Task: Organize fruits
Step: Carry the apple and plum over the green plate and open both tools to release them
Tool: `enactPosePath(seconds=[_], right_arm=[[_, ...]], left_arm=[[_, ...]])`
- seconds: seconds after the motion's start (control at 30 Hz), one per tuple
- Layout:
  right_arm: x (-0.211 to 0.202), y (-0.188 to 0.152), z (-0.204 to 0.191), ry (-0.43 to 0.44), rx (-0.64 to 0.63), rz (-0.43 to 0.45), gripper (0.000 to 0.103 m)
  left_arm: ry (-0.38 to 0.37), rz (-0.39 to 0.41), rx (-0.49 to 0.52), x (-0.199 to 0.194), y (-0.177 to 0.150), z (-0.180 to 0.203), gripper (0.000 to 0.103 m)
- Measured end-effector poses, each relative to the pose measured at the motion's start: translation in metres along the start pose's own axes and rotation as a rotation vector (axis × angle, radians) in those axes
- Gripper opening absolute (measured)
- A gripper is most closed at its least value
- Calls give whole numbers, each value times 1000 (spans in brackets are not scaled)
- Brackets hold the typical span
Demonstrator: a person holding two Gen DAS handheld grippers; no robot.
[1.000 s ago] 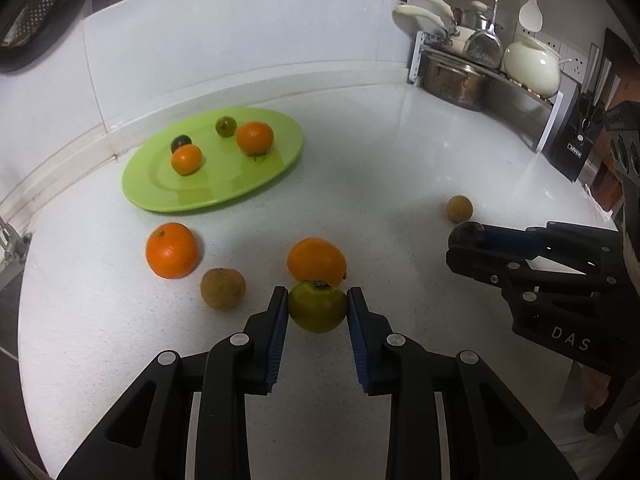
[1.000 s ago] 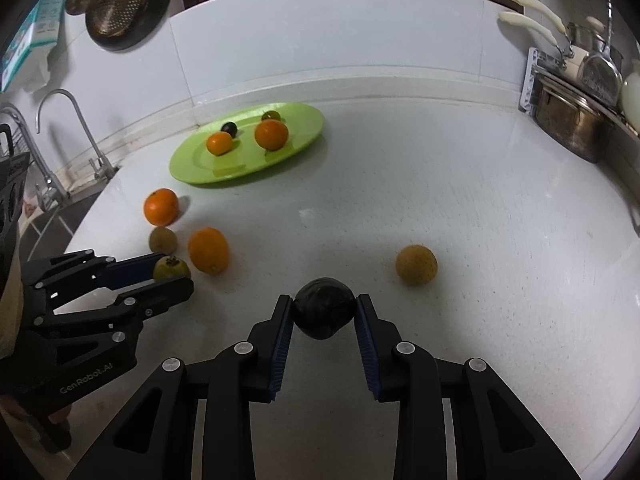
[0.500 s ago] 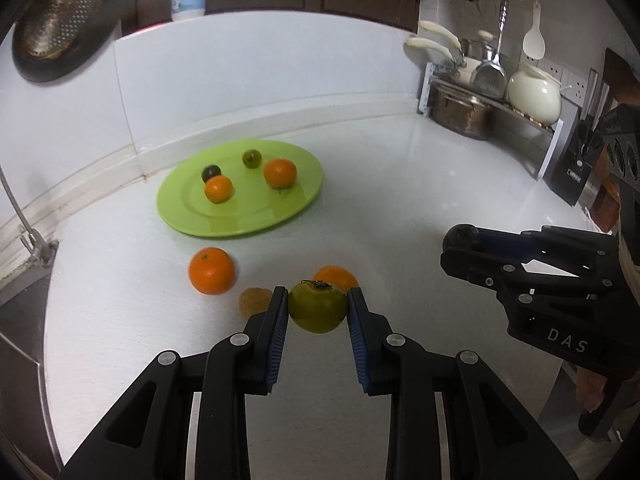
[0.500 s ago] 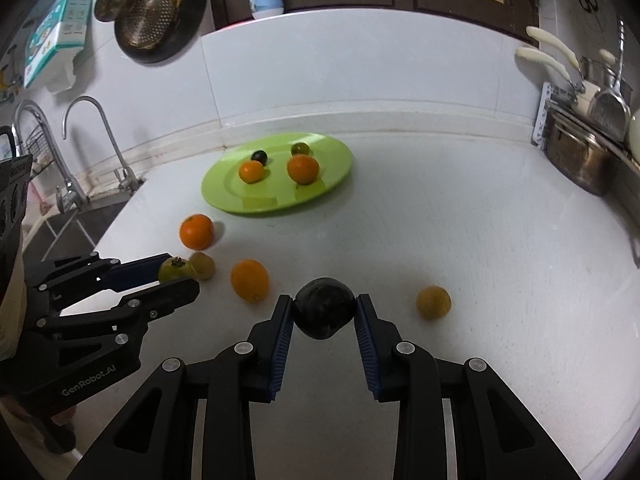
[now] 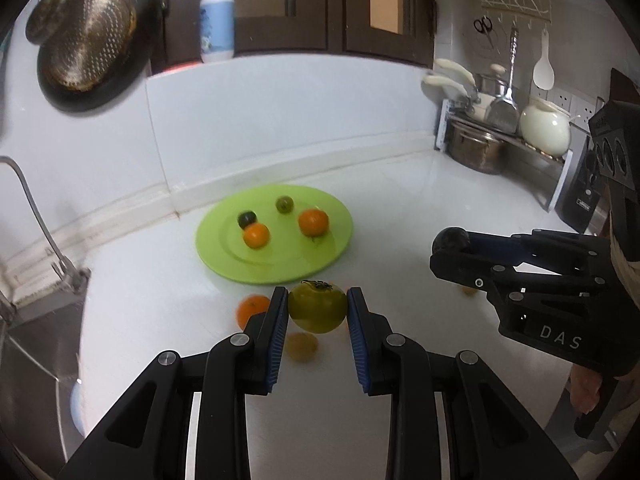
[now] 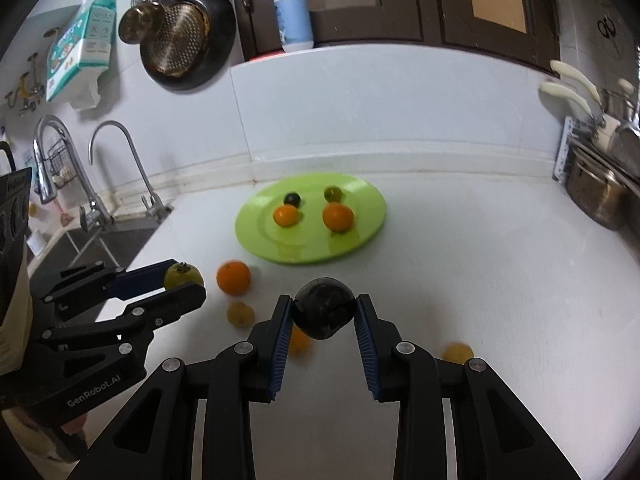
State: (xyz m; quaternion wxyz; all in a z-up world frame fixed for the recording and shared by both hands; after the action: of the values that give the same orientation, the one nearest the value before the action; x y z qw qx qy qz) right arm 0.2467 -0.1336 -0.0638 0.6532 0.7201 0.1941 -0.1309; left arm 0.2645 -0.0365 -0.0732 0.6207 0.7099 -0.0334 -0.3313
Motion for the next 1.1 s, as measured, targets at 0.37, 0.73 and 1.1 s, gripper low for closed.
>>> enactPosePath(seconds=[0.37,0.73,1.1], right_arm=[[20,44,-16,44,-36,75,33],[60,74,-18,70,-27,71,33],[117,90,-18,81,-14,12,33]], left_arm=[[49,71,22,9,36,-28,30],[74,75,22,38,59,-54,30],[48,16,-17,87,66,-86,30]])
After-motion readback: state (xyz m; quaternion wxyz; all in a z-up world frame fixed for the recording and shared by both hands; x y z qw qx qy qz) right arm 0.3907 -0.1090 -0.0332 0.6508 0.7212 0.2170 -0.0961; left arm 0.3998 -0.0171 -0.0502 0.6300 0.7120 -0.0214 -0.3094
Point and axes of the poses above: each gripper's, at about its wrist camera, not at the fingertips, and x roughly the way its jaws point, z to its right, y to its top, the point moved 9 cm from there along x, roughly the way its jaws point, and after that the axes turned 12 degrees about z, right-handed, at the moved point
